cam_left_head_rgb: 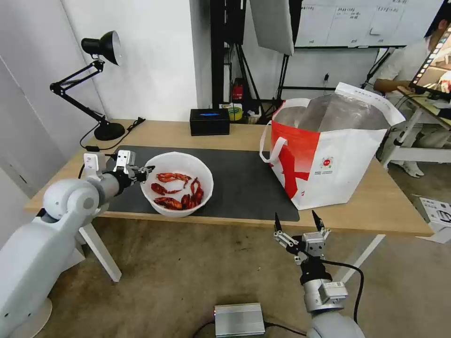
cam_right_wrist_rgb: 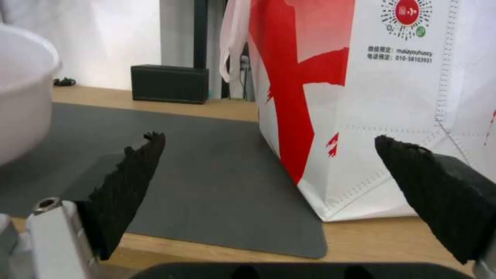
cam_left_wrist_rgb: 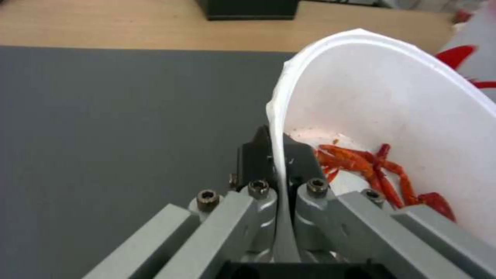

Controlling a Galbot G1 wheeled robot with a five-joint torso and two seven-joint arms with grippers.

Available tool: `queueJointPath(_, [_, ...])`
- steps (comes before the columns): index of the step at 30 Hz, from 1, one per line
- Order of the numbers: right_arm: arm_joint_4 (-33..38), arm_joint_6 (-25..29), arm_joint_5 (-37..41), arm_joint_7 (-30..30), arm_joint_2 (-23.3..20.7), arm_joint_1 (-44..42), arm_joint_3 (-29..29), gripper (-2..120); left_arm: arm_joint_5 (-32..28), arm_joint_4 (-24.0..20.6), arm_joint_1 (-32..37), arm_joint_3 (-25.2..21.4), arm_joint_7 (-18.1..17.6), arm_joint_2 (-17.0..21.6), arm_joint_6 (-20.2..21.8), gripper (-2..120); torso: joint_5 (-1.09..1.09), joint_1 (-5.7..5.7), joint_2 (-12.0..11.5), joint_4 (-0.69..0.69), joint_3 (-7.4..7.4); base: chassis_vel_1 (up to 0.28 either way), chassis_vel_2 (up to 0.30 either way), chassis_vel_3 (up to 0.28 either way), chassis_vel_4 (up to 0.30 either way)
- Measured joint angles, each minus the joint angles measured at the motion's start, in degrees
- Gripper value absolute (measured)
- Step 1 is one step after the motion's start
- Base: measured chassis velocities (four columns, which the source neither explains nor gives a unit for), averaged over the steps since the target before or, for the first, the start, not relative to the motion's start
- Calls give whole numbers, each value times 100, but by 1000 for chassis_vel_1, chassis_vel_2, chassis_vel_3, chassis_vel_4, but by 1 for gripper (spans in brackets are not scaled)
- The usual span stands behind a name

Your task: Pick up the trash from the table and place it into the takeout bag.

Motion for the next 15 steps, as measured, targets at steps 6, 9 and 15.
queueJointPath(6, [0, 0, 0, 0, 0, 0, 0, 100, -400, -489, 116, -39, -129, -42, 9, 0, 1, 0, 0, 0, 0, 0, 0, 0, 0])
queueJointPath(9, [0, 0, 0, 0, 0, 0, 0, 100, -484, -629, 56, 76, -184, -122, 10, 0, 0, 0, 0, 0, 0, 0, 0, 0, 0])
queueJointPath(15, [0, 0, 0, 0, 0, 0, 0, 100, -545, -663, -243, 600, -235, -415, -149, 0, 1, 0, 0, -1, 0, 0, 0, 0, 0])
